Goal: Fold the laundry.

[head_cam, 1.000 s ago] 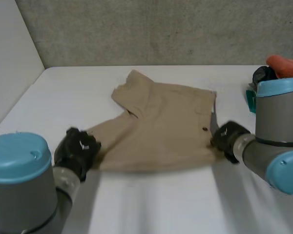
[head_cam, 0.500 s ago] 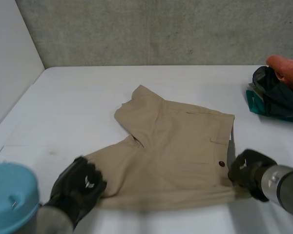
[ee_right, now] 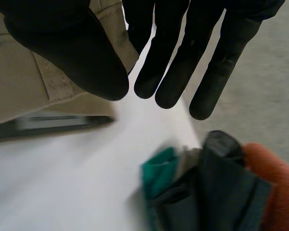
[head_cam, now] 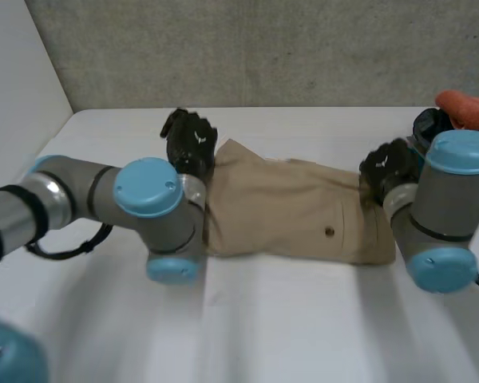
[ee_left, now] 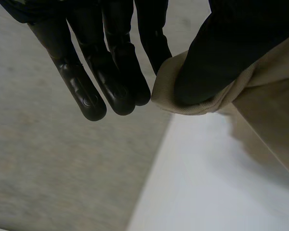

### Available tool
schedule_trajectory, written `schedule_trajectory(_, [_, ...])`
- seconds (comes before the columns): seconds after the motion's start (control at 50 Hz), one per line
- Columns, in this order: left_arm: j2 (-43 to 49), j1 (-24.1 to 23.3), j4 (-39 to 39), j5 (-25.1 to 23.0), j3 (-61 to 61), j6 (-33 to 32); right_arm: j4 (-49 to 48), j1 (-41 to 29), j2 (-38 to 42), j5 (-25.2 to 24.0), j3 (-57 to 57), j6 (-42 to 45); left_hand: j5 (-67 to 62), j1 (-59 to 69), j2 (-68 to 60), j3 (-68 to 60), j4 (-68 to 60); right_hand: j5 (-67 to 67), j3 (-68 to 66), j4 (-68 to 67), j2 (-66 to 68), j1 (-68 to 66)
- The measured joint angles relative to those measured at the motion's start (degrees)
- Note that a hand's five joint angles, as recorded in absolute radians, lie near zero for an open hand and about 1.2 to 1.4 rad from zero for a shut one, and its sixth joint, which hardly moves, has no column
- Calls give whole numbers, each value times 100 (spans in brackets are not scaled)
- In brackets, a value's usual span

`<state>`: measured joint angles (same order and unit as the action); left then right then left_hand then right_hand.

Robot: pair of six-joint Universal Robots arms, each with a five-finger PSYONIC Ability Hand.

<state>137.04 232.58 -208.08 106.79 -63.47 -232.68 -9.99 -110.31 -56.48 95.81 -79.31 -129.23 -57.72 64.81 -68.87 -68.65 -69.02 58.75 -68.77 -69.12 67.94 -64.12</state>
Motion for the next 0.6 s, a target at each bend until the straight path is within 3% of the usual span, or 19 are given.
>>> schedule_trajectory(0.14, [1091, 216, -838, -165, 1206, -432, -1022, -1, 918, 277, 882, 62, 0, -5, 0, 0, 0, 1, 0, 0, 0, 0])
schedule_trajectory(0.34, [2520, 289, -1027, -684, 2860, -423, -2235, -18, 2047, 645, 1807, 731, 0, -5, -1, 0, 0, 1, 0, 0, 0, 0])
schedule_trajectory(0.38, [2686, 282, -1029, -818, 3047, -364, -2382, -24, 2189, 709, 1927, 883, 0, -5, -1, 0, 0, -1318, 1421, 1314, -1415, 1218])
schedule_trajectory(0.42, [2805, 264, -1038, -980, 3167, -274, -2507, -33, 2316, 761, 2037, 1005, 1534, -1420, 1647, 1610, 1659, -3444, 3332, 3333, -3500, 3236])
schedule_trajectory(0.48, [2857, 239, -1082, -1128, 3195, -175, -2587, -40, 2392, 768, 2111, 1038, 3624, -3860, 3867, 3670, 3788, -5322, 5257, 5266, -5253, 4852])
schedule_trajectory(0.52, [2836, 223, -1141, -1182, 3176, -130, -2600, -43, 2398, 738, 2128, 972, 5109, -5247, 5261, 5181, 5308, -5576, 5596, 5596, -5516, 5032])
schedule_trajectory(0.6, [2597, 202, -1321, -1189, 2999, -72, -2507, -38, 2232, 547, 2053, 583, 5491, -5384, 5715, 5653, 5735, -5577, 5630, 5627, -5526, 5032])
